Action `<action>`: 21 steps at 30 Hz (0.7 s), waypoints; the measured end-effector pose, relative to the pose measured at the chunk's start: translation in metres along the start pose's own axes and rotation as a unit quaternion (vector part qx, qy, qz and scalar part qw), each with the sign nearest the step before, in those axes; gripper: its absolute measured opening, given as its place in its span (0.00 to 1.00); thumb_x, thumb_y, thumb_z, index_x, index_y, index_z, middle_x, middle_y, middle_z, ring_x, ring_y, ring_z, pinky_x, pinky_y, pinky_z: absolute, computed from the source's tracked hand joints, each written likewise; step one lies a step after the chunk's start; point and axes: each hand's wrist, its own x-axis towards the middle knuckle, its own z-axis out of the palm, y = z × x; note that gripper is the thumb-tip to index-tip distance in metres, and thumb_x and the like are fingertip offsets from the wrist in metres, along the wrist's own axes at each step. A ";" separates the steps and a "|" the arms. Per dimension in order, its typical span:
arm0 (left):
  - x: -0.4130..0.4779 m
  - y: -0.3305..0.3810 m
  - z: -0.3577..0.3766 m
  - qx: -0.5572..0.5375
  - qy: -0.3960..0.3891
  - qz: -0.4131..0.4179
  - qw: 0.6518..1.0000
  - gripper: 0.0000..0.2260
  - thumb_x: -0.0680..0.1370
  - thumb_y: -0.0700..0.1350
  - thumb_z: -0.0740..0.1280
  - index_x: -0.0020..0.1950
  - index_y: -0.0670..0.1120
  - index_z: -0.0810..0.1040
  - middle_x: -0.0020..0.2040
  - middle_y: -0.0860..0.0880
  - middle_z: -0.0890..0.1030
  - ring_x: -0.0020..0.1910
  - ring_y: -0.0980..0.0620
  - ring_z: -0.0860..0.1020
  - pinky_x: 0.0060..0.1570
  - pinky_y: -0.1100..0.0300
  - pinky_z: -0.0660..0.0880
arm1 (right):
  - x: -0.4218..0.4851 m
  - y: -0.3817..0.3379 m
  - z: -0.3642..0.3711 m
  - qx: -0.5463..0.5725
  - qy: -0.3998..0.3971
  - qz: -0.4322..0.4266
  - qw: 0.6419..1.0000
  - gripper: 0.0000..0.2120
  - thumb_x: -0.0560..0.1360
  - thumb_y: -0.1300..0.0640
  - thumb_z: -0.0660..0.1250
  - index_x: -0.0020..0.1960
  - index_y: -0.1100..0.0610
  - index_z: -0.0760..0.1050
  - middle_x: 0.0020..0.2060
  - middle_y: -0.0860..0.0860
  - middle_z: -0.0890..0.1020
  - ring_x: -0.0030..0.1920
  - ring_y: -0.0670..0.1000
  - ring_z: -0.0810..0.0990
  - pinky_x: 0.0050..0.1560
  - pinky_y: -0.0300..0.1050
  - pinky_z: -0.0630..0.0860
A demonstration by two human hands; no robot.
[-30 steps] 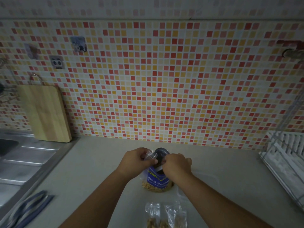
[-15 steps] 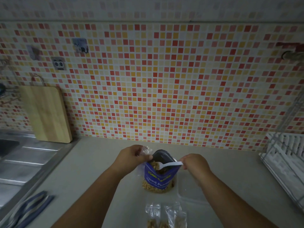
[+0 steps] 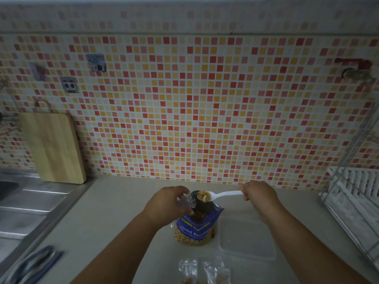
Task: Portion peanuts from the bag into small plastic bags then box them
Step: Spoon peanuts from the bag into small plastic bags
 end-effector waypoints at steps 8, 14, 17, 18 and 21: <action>0.005 0.010 0.003 0.013 -0.024 -0.012 1.000 0.27 0.66 0.55 0.75 0.63 0.54 0.73 0.58 0.52 0.79 0.54 0.51 0.77 0.51 0.58 0.76 | 0.006 -0.007 0.001 -0.018 0.030 0.008 0.999 0.02 0.78 0.60 0.57 0.48 0.54 0.67 0.34 0.50 0.67 0.33 0.47 0.67 0.50 0.40 0.68; 0.008 0.018 0.007 0.023 -0.044 -0.028 0.998 0.28 0.66 0.56 0.75 0.63 0.53 0.73 0.57 0.51 0.80 0.53 0.51 0.77 0.50 0.58 0.75 | 0.012 -0.018 0.001 -0.066 0.040 0.002 0.997 0.02 0.77 0.58 0.61 0.47 0.55 0.67 0.33 0.50 0.67 0.45 0.51 0.71 0.50 0.40 0.71; 0.011 0.019 0.008 0.031 -0.055 -0.034 0.997 0.27 0.66 0.56 0.75 0.63 0.52 0.74 0.56 0.51 0.80 0.52 0.51 0.77 0.51 0.56 0.77 | 0.012 -0.024 -0.005 -0.080 0.026 -0.005 0.996 0.11 0.77 0.59 0.60 0.59 0.56 0.72 0.35 0.51 0.68 0.46 0.51 0.71 0.48 0.41 0.70; 0.012 0.019 0.008 0.032 -0.058 -0.035 0.997 0.27 0.66 0.56 0.75 0.62 0.52 0.74 0.56 0.50 0.80 0.52 0.51 0.77 0.51 0.56 0.77 | 0.014 -0.024 -0.006 -0.085 0.028 -0.016 0.996 0.15 0.77 0.59 0.60 0.64 0.57 0.71 0.37 0.51 0.70 0.46 0.51 0.71 0.48 0.41 0.70; 0.012 0.020 0.008 0.030 -0.066 -0.036 0.997 0.27 0.66 0.57 0.74 0.62 0.52 0.74 0.55 0.50 0.79 0.51 0.51 0.76 0.49 0.57 0.75 | 0.013 -0.031 -0.010 -0.101 0.024 -0.027 0.994 0.20 0.77 0.61 0.60 0.68 0.57 0.68 0.53 0.53 0.76 0.47 0.50 0.71 0.48 0.42 0.70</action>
